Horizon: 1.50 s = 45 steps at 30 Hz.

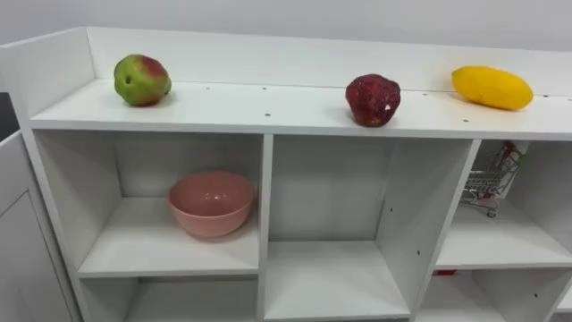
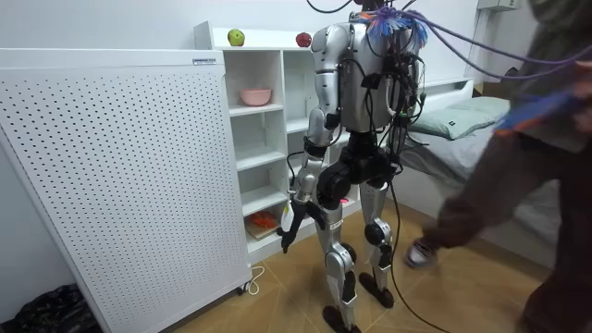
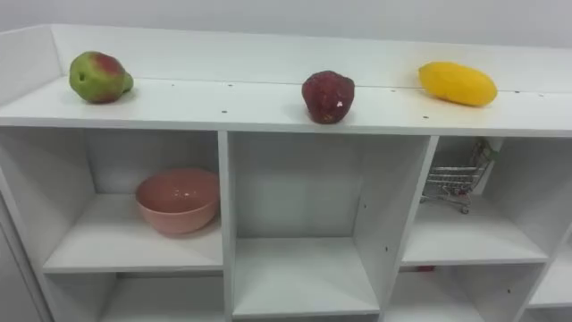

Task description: Arrange fruit in the closet

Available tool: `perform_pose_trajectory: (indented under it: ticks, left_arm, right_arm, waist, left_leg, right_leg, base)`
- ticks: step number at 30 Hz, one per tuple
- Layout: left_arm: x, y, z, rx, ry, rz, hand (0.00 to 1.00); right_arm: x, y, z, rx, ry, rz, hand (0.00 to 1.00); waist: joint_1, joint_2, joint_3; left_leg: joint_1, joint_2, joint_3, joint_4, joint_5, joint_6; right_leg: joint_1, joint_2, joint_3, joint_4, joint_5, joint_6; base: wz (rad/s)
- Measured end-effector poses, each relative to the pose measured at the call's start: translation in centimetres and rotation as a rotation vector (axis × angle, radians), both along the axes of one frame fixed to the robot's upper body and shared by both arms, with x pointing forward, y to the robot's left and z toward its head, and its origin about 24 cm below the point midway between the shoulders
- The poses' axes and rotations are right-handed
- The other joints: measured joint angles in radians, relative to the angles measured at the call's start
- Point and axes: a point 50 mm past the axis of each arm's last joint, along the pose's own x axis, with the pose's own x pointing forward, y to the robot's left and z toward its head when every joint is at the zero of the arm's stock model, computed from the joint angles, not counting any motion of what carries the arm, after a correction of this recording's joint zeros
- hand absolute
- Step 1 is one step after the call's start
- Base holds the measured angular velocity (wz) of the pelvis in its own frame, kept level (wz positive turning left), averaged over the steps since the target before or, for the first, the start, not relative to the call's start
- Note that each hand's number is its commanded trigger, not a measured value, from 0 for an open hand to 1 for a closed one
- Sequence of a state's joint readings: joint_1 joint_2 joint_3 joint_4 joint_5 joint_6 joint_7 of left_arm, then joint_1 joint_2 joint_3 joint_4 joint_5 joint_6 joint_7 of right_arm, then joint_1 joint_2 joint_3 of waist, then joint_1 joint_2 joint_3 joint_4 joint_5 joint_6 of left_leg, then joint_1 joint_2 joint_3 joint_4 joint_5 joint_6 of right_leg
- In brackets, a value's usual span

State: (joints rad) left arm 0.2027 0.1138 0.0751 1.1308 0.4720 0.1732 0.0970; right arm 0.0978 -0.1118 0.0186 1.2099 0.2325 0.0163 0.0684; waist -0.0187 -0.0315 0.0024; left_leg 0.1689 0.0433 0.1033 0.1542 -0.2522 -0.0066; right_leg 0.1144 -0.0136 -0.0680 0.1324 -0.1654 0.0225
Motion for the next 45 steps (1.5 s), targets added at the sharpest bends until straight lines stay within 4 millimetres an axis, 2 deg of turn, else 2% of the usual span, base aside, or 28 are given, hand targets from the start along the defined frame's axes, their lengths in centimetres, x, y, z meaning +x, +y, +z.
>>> perform_pose_trajectory:
  ticks: [8,11,13,16,21,23,24,27,29,30,32,37,38,41,45]
  left_arm:
    - [0.5,0.0,0.1,0.004,-0.031,0.007,0.00]
    - [0.1,0.2,0.1,0.014,-0.049,0.040,0.00]
    - [0.3,0.5,0.2,0.030,-0.068,0.068,0.00]
    - [-0.1,1.0,0.3,0.055,-0.084,0.103,0.00]
    - [-0.4,1.3,0.5,0.080,-0.095,0.120,0.00]
    - [-0.7,1.2,0.5,0.082,-0.089,0.122,0.00]
    - [-0.7,1.3,0.5,0.087,-0.090,0.121,0.00]
    - [-0.4,1.3,0.5,0.093,-0.104,0.122,0.00]
    - [-0.3,1.3,0.6,0.095,-0.104,0.115,0.00]
    - [-0.4,1.3,0.6,0.096,-0.102,0.113,0.00]
    - [-0.6,1.2,0.5,0.094,-0.093,0.111,0.00]
    - [-1.0,1.0,0.5,0.089,-0.078,0.085,0.00]
    - [-1.1,1.0,0.5,0.088,-0.076,0.085,0.00]
    - [-0.9,1.0,0.5,0.086,-0.089,0.082,0.00]
    - [-0.7,0.8,0.4,0.077,-0.105,0.072,0.00]
  right_arm:
    - [-1.1,-0.1,-0.1,0.029,0.004,-0.181,0.00]
    - [-1.3,-0.8,0.0,0.024,-0.015,-0.356,0.00]
    - [-1.1,-1.5,0.2,0.023,-0.052,-0.549,0.00]
    - [-0.1,-2.6,0.6,0.000,-0.107,-0.720,0.00]
    - [3.7,-4.6,2.2,-0.017,-0.269,-0.920,0.00]
    - [6.1,-5.5,3.8,-0.019,-0.387,-0.952,0.00]
    - [6.7,-5.7,4.2,-0.023,-0.415,-0.951,0.00]
    - [9.7,-6.5,6.8,-0.059,-0.561,-0.918,0.00]
    - [12.2,-7.0,10.0,-0.086,-0.714,-0.874,0.00]
    - [12.8,-7.1,10.8,-0.092,-0.753,-0.864,0.00]
    - [14.6,-7.2,14.1,-0.172,-0.900,-0.763,0.00]
    - [16.5,-6.6,19.2,-0.362,-1.104,-0.577,0.00]
    - [16.6,-6.6,19.8,-0.380,-1.128,-0.562,0.00]
    - [17.4,-6.3,23.6,-0.451,-1.290,-0.518,0.00]
    - [18.8,-6.6,26.8,-0.586,-1.408,-0.437,0.00]
  waist:
    - [-0.003,-0.004,0.0027]
    - [-0.009,-0.005,0.0046]
    - [-0.010,-0.001,0.0030]
    - [-0.016,-0.001,0.0029]
    - [-0.033,0.004,0.0018]
    - [-0.035,0.008,0.0015]
    - [-0.035,0.006,0.0025]
    - [-0.035,0.005,-0.0008]
    - [-0.034,0.004,-0.0010]
    - [-0.035,0.004,-0.0012]
    - [-0.028,0.004,-0.0012]
    - [-0.023,-0.004,-0.0018]
    - [-0.023,-0.003,-0.0016]
    - [-0.018,0.000,-0.0016]
    - [-0.015,0.001,-0.0006]
  left_leg:
    - [0.003,0.000,-0.001,0.000,0.000,0.000]
    - [0.012,0.000,-0.002,-0.003,0.000,0.000]
    - [0.018,0.001,-0.002,-0.010,-0.001,0.000]
    - [0.018,0.001,-0.001,-0.010,-0.001,0.000]
    - [0.015,0.001,0.000,-0.010,-0.001,0.000]
    - [0.016,-0.001,0.001,-0.008,-0.001,0.001]
    - [0.015,-0.001,0.001,-0.008,0.000,0.001]
    - [0.003,-0.001,0.001,-0.003,0.000,0.001]
    - [-0.003,-0.001,0.001,-0.001,0.000,0.001]
    - [-0.003,-0.001,0.002,-0.001,0.000,0.001]
    - [-0.002,-0.001,0.002,0.000,0.000,0.001]
    - [-0.004,-0.001,0.003,0.001,0.000,0.001]
    - [-0.004,-0.001,0.003,0.001,0.000,0.001]
    - [-0.011,0.000,0.003,0.003,0.000,0.001]
    - [-0.018,0.000,0.004,0.007,0.000,0.001]
  right_leg:
    - [0.007,0.000,-0.001,0.004,0.000,0.000]
    - [0.016,0.000,-0.004,0.004,0.000,0.000]
    - [0.019,0.002,-0.005,0.004,0.000,0.000]
    - [0.018,0.002,-0.004,0.006,0.000,0.000]
    - [0.013,0.002,-0.002,0.009,0.000,0.000]
    - [0.013,0.002,0.002,0.009,0.000,0.000]
    - [0.012,0.001,0.001,0.009,0.000,0.000]
    - [0.002,0.000,0.001,0.010,0.000,0.001]
    - [-0.011,0.001,0.002,0.019,0.000,0.001]
    - [-0.010,0.001,0.003,0.019,0.000,0.001]
    - [-0.011,0.001,0.010,0.020,0.000,0.001]
    - [-0.020,0.001,0.011,0.022,0.000,0.001]
    - [-0.020,0.001,0.012,0.022,0.000,0.001]
    - [-0.028,0.000,0.010,0.027,0.000,0.001]
    - [-0.033,0.000,0.009,0.036,0.000,0.001]
  base:
    - [0.00]
    - [0.00]
    - [0.00]
    - [0.00]
    - [-0.01]
    - [-0.04]
    - [0.00]
    - [0.00]
    - [-0.04]
    - [-0.06]
    - [-0.06]
    - [-0.01]
    - [-0.03]
    - [0.00]
    - [0.00]
